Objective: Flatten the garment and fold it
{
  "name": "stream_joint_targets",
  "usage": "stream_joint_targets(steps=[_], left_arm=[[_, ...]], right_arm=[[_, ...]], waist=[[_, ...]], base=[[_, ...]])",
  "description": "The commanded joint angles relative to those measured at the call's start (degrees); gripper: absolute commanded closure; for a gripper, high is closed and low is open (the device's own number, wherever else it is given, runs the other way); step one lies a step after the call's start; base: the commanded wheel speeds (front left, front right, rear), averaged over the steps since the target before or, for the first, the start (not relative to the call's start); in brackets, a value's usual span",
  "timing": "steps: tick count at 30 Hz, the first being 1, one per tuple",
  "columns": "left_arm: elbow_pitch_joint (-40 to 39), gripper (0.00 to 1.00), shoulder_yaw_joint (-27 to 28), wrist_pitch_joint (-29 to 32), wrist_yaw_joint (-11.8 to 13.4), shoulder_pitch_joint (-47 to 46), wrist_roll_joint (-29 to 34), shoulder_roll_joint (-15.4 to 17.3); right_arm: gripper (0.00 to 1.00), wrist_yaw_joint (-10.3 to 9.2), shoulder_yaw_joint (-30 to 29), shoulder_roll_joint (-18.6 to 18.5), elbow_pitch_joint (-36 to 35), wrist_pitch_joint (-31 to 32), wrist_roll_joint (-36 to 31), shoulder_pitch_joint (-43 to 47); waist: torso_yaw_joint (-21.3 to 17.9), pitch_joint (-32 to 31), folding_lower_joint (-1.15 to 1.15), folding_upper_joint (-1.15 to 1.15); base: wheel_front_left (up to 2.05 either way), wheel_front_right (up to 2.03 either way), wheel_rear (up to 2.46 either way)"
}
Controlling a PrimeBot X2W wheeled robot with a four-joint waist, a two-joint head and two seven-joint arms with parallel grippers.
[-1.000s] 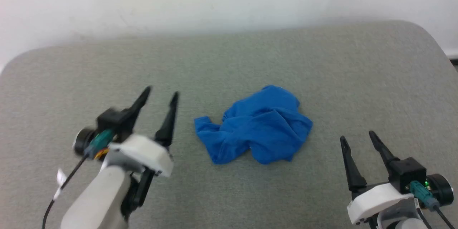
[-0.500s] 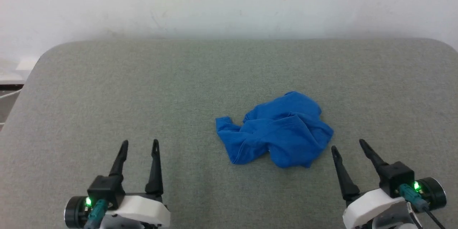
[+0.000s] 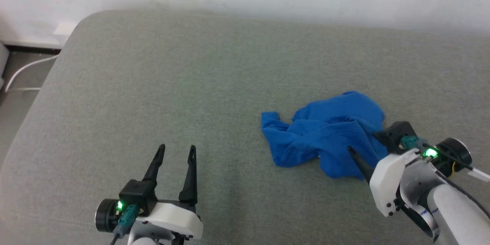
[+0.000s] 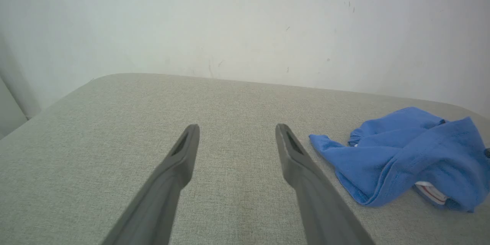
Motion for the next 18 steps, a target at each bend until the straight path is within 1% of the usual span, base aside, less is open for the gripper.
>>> stream_joint_targets(steps=[1,4,8,9,10,11,15,18], left_arm=[[0.49,0.00,0.40,-0.25,-0.90,-0.93,0.87,-0.73],[1.15,0.00,1.27,-0.26,-1.81,-1.21,1.69,-1.67],[1.69,0.00,2.56,-0.26,-2.83,-1.40,2.84,-2.37],[1.78,0.00,2.89,-0.26,-3.03,-1.43,3.08,-2.52],[1.85,0.00,3.27,-0.26,-3.19,-1.41,3.29,-2.65],[1.88,0.00,3.64,-0.26,-3.28,-1.40,3.49,-2.79],[2.08,0.00,4.75,-0.26,-3.78,-0.85,4.33,-3.27],[2.35,0.00,5.36,-0.26,-4.35,-0.12,4.83,-3.47]], right_arm=[[0.00,-0.12,1.25,-0.84,1.09,0.97,1.17,-2.00],[0.00,-0.12,3.62,-2.22,3.10,1.89,2.50,-4.72],[0.00,-0.12,5.29,-2.60,6.22,1.80,2.46,-6.54],[0.15,-0.12,5.69,-2.58,6.90,1.69,2.27,-6.79],[0.80,-0.12,6.16,-2.50,7.40,1.39,2.03,-7.06],[1.00,-0.12,6.44,-2.39,7.67,0.67,1.68,-7.36],[1.00,-0.12,5.80,-1.30,7.79,-2.68,0.47,-7.76],[1.00,-0.12,3.79,-0.60,5.71,-4.75,-0.40,-6.88]], waist=[[3.11,2.38,-0.01,0.00],[4.36,2.98,-0.01,0.00],[5.13,3.28,-0.01,0.00],[5.15,3.26,-0.01,0.00],[5.05,3.20,-0.01,0.00],[4.86,3.16,-0.01,0.00],[3.12,1.96,-0.01,0.00],[1.09,0.66,-0.01,0.00]], base=[[0.00,0.00,0.00],[0.00,0.00,0.00],[0.00,0.00,0.00],[0.00,0.00,0.00],[0.00,0.00,0.00],[0.00,0.00,0.00],[0.00,0.00,0.00],[0.00,0.00,0.00]])
